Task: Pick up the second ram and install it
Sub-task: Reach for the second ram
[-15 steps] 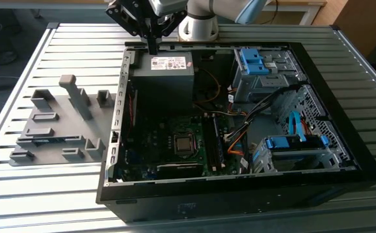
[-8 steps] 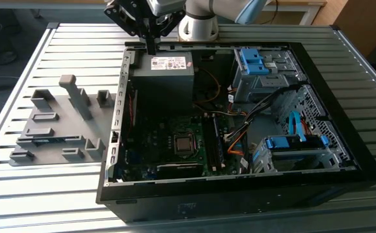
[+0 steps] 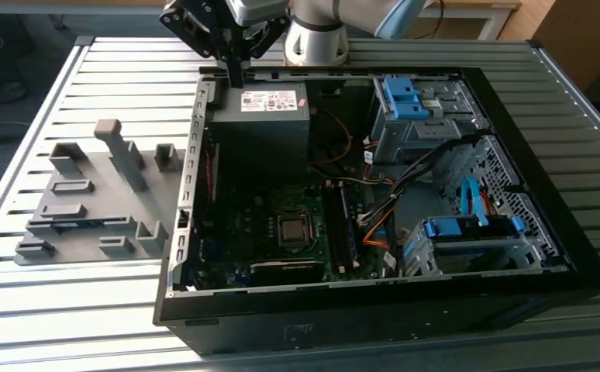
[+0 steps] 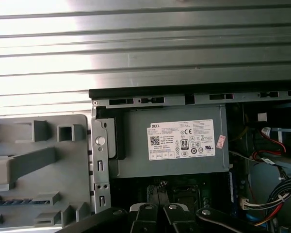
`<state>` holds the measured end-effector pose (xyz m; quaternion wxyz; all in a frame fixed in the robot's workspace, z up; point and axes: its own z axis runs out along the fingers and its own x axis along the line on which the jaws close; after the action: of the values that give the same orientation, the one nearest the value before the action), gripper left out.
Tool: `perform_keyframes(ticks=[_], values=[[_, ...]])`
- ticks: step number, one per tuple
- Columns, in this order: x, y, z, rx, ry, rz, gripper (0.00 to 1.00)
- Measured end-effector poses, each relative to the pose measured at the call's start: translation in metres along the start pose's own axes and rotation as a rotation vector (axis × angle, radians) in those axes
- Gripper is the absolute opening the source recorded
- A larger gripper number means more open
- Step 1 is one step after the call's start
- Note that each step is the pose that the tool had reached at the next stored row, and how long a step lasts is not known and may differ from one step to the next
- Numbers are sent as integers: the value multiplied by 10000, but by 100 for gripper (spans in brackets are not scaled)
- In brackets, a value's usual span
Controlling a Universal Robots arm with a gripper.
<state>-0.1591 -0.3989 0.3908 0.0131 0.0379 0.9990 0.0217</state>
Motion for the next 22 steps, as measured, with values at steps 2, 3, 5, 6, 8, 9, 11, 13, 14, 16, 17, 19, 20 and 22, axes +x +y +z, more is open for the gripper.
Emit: perform_keyframes(ticks=[2, 3, 5, 6, 8, 9, 11, 13, 14, 16, 17, 19, 20, 22], values=[[12, -1, 2, 1, 1, 0, 11], [14, -1, 2, 0, 0, 0, 11], [16, -1, 2, 0, 0, -1, 11], [17, -1, 2, 0, 0, 0, 11], [19, -2, 3, 0, 0, 0, 11], [21, -2, 3, 0, 0, 0, 11], [26, -2, 3, 0, 0, 0, 11], [34, -3, 3, 0, 0, 0, 11], [39, -3, 3, 0, 0, 0, 11], [46, -3, 3, 0, 0, 0, 11], [50, -4, 3, 1, 0, 0, 11], [56, -4, 3, 1, 0, 0, 11], [60, -5, 3, 0, 0, -1, 11], [67, -5, 3, 1, 0, 0, 11]])
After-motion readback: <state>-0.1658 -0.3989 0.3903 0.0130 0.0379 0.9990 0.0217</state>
